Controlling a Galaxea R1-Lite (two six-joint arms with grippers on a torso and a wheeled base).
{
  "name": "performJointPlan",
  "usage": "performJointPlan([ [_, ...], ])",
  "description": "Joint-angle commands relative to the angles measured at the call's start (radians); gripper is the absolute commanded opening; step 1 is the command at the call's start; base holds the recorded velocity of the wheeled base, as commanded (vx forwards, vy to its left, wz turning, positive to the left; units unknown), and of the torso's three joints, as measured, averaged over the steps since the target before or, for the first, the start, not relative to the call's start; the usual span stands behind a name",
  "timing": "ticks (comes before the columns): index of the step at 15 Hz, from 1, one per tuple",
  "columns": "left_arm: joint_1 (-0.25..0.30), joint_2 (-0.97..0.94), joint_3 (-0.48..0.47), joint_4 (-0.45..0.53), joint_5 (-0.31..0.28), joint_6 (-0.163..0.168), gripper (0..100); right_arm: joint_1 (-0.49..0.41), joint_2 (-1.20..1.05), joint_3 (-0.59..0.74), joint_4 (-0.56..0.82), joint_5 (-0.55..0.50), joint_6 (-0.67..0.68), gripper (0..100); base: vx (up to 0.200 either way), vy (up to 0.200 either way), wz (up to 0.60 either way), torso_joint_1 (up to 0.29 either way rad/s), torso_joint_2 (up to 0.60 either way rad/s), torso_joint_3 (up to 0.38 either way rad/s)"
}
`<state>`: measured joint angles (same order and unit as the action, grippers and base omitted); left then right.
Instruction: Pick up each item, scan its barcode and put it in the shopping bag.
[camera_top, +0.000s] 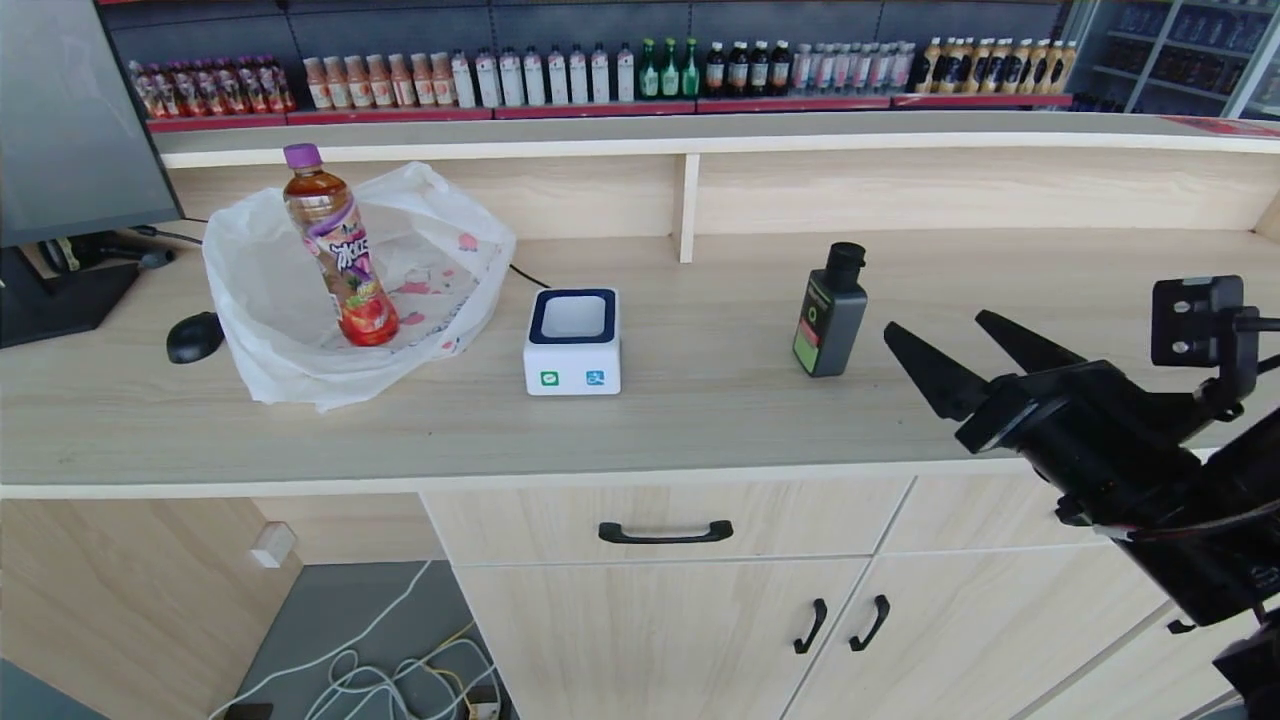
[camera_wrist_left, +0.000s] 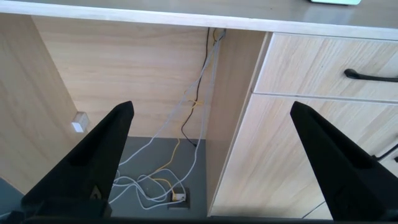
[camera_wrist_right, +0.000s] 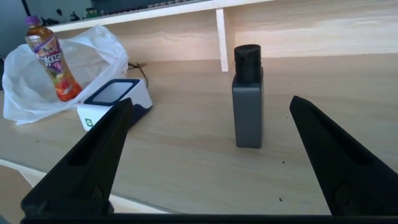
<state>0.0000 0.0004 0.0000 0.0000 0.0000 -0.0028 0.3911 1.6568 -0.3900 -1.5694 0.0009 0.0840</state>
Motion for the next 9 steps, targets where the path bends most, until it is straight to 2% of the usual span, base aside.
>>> performJointPlan([
  [1,0.0,0.0,0.0,0.0,0.0,0.0,100,-0.001,0.095,-0.056,-0.001,-0.001,-0.009,100,0.0,0.0,0.0,0.0,0.0,0.0],
  [3,-0.002,0.0,0.0,0.0,0.0,0.0,100,0.002,0.135,-0.079,-0.001,0.002,-0.05,100,0.0,0.0,0.0,0.0,0.0,0.0],
  [6,0.0,0.0,0.0,0.0,0.0,0.0,100,0.005,0.216,-0.184,-0.001,0.008,-0.053,100,0.0,0.0,0.0,0.0,0.0,0.0],
  [9,-0.002,0.0,0.0,0.0,0.0,0.0,100,-0.001,0.232,-0.316,0.135,0.045,-0.052,100,0.0,0.0,0.0,0.0,0.0,0.0],
])
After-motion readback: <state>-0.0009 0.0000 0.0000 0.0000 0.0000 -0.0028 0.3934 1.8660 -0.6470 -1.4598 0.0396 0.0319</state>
